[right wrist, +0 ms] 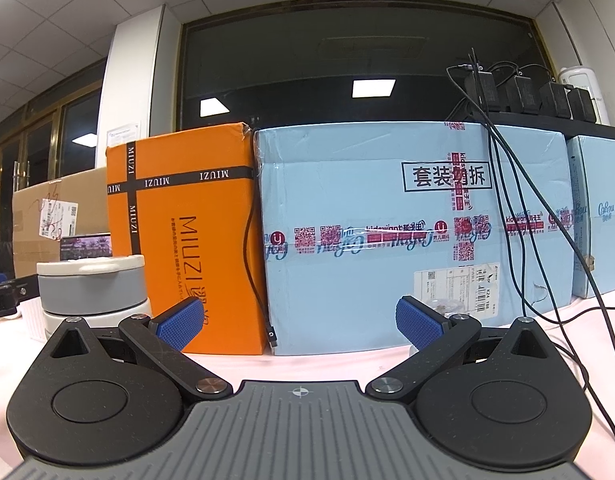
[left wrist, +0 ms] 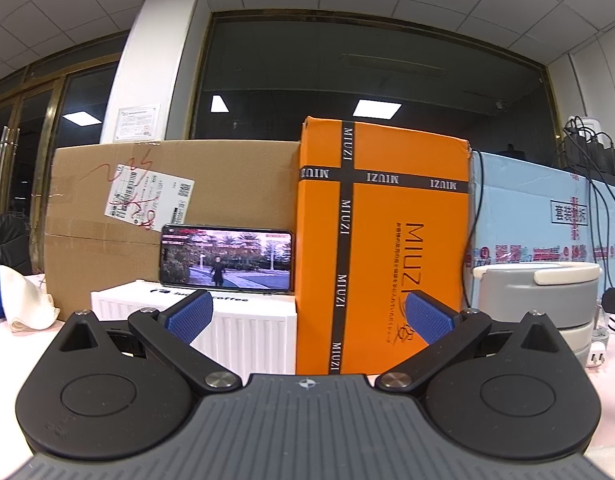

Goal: Clean container

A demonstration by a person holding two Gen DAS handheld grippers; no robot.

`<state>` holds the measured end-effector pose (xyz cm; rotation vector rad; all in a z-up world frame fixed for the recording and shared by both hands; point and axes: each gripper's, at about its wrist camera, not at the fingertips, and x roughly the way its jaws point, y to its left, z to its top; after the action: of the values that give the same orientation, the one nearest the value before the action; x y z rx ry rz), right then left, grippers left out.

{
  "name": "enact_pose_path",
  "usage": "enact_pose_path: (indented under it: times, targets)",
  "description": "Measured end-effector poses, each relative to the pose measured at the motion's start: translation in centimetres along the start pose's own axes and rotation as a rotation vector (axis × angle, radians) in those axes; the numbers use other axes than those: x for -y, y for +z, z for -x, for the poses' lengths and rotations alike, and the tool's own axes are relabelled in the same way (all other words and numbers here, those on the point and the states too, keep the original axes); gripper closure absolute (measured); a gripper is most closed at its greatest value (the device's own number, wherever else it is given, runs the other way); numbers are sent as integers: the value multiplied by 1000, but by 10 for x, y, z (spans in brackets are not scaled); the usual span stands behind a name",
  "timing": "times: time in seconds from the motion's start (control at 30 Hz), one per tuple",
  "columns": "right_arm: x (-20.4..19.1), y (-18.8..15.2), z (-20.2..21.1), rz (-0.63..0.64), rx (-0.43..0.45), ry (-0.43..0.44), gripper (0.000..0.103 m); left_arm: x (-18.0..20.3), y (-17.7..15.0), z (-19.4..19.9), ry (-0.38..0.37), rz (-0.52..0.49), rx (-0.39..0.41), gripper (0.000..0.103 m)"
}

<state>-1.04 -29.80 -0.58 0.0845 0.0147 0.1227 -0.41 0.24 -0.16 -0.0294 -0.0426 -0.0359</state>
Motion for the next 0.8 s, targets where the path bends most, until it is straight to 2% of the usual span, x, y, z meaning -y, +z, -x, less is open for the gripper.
enact_pose_path:
  times: [0.17,0.43,0.63,0.8]
  targets:
    - [3,1,6,-23,18,35,0,0,0,2,-34,2,5,0]
    - [2,9,16,-24,-33,184,0,-8,1,16,-92,55,89,0]
    - [-4,10,21,-33,-127,281,0,-4,1,20,-153,44,114,0]
    - [-9,9,24,-51,-194,325,0,0,2,20,-203,29,117,0]
